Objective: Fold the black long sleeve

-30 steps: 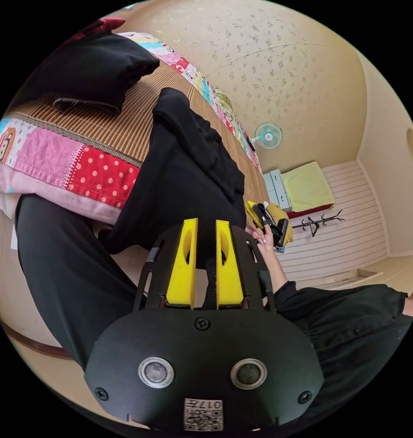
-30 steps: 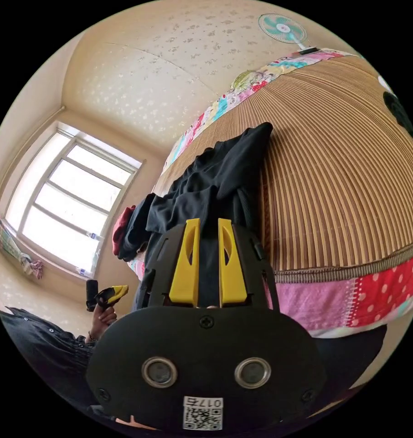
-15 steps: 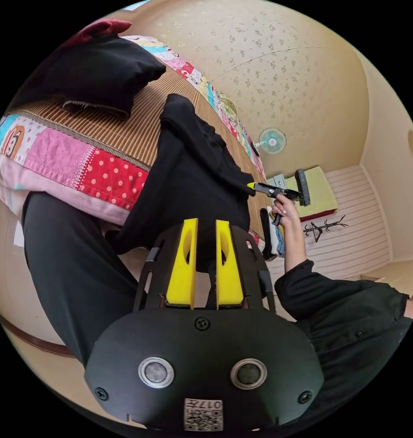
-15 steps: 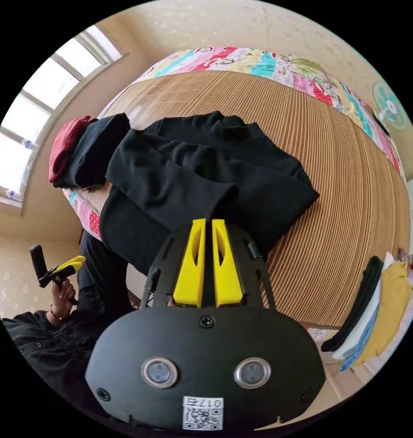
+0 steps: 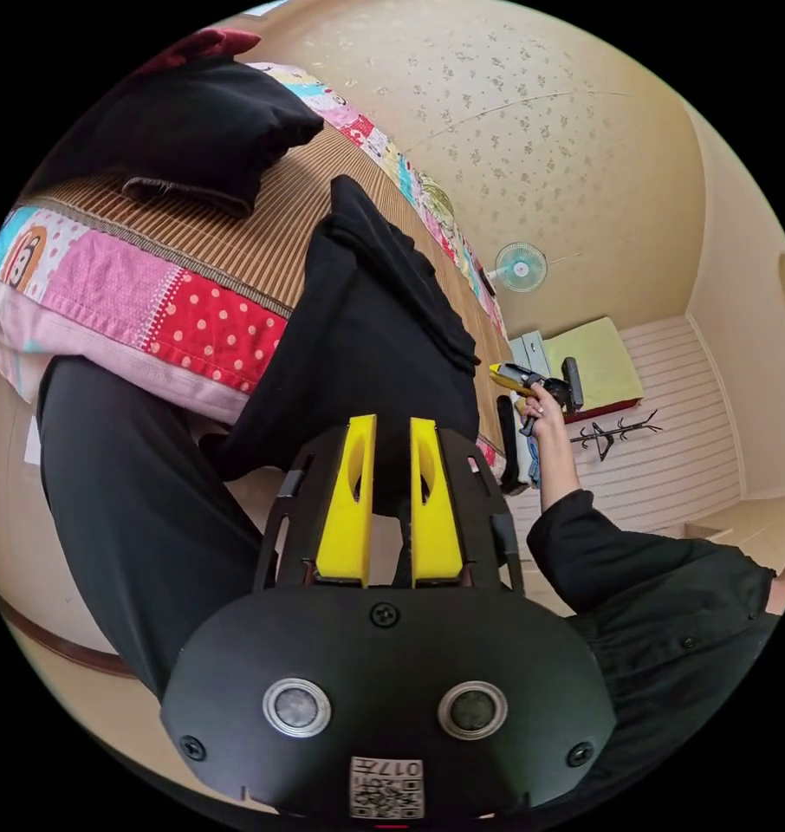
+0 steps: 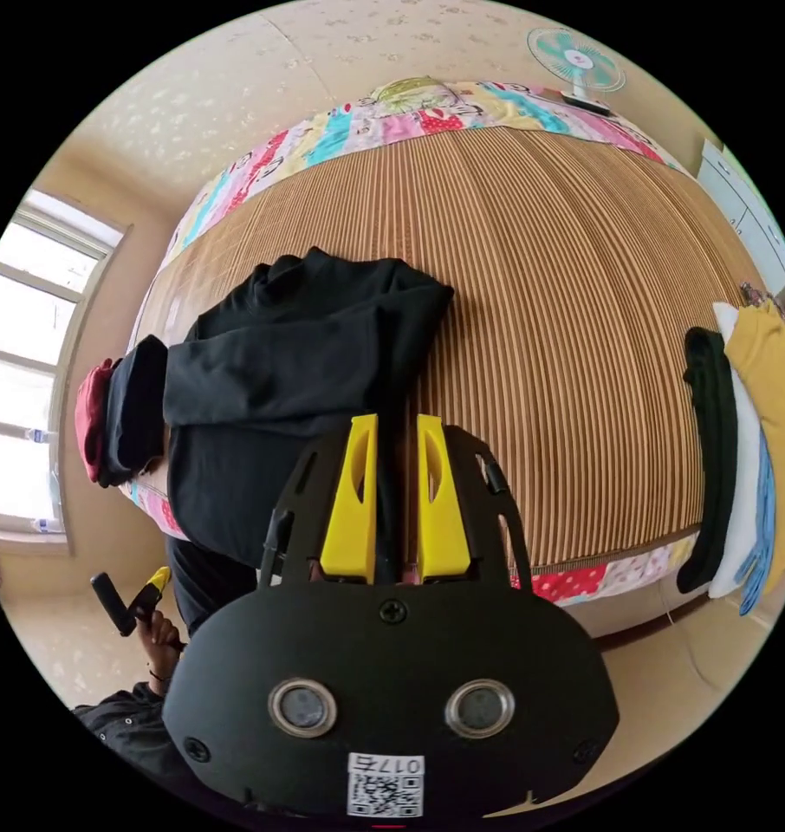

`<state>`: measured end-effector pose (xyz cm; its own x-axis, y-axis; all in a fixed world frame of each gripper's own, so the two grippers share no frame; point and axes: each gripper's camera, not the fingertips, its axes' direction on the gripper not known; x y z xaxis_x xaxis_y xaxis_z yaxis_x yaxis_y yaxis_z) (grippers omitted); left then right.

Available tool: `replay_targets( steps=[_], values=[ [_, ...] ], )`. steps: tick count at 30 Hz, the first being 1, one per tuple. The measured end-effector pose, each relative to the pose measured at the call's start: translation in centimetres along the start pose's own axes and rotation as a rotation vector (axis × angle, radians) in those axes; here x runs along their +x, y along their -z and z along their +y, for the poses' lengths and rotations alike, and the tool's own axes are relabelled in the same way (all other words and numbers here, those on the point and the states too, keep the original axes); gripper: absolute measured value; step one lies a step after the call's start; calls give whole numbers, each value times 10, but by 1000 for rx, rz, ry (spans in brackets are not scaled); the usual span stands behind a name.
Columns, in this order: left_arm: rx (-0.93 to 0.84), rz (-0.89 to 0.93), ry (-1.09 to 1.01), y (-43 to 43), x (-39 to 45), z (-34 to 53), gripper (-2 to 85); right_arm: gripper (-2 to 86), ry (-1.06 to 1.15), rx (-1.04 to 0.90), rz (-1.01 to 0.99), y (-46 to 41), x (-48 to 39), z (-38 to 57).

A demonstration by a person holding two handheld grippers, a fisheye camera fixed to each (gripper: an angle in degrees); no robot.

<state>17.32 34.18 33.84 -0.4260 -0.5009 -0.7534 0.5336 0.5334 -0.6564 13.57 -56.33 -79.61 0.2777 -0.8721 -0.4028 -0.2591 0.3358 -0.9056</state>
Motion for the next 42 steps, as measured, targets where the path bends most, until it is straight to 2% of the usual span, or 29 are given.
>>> replay_targets(
  steps=[8,13,21,26,29,32,37,42],
  values=[
    [26,-236,-161,-29,49,-48,67,55,120,104,-42,-48,-60,144],
    [-124,-546,-265,-126,64,-100,54,38,78,127,29,-85,-75,153],
    [-86,-677,-356,-184,103,-152,46,24,169,168,161,-120,-122,99],
    [-63,-641,-298,-202,100,-215,44,25,220,168,315,-147,-159,27],
    [-107,-601,-264,-203,94,-256,44,26,202,187,338,-156,-166,-10],
    [-183,-486,-253,-180,88,-271,54,26,160,198,305,-157,-164,-33],
    [26,-330,-229,-75,54,-181,99,26,155,218,307,-151,-166,-36],
    [81,-317,-97,-13,17,-96,129,27,150,220,280,-135,-162,-36]
  ],
)
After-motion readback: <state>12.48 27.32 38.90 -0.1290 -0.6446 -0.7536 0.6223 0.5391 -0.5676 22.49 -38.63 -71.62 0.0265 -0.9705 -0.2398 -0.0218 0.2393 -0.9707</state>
